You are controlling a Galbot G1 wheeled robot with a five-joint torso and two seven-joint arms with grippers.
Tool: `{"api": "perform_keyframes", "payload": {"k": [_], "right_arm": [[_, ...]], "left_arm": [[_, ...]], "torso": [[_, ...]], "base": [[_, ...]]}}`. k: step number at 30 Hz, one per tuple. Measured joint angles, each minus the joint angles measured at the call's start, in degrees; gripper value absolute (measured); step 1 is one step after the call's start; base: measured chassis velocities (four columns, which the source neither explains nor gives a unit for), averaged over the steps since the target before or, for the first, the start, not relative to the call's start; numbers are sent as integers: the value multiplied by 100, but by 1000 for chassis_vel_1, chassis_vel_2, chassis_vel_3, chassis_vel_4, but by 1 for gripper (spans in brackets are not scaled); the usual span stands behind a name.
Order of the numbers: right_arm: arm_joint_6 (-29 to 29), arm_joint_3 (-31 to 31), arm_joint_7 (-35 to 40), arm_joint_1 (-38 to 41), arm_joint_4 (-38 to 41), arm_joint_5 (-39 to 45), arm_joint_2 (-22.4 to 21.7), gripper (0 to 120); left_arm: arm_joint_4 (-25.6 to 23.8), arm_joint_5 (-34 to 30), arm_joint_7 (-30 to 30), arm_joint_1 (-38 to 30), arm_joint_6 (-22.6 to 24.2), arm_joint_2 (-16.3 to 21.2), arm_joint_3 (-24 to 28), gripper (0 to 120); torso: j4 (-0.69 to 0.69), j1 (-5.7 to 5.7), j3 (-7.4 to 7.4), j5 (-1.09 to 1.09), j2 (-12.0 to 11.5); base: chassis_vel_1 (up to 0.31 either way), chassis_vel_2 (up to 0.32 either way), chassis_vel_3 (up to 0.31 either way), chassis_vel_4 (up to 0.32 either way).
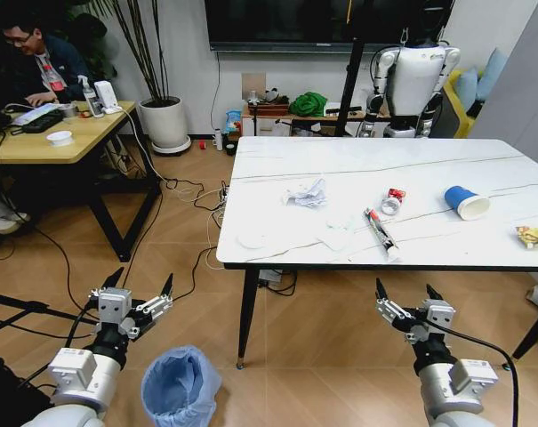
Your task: Pick up the trash bin and place the trash from the table into it.
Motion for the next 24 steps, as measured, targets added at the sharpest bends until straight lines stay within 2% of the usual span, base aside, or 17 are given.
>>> {"api": "perform_keyframes", "payload": {"k": [13,24], "right_arm": [[4,35,7,-12,19,-38,64,100],[8,29,8,-9,31,-43,68,100]], "left_arm": [[82,-51,74,-34,60,66,14,100],[51,-54,94,4,63,77,12,100]], "torso": [[0,-6,-7,0,-14],[0,-146,-178,0,-324]], "base": [[0,0,0,0],[0,0,0,0]]}}
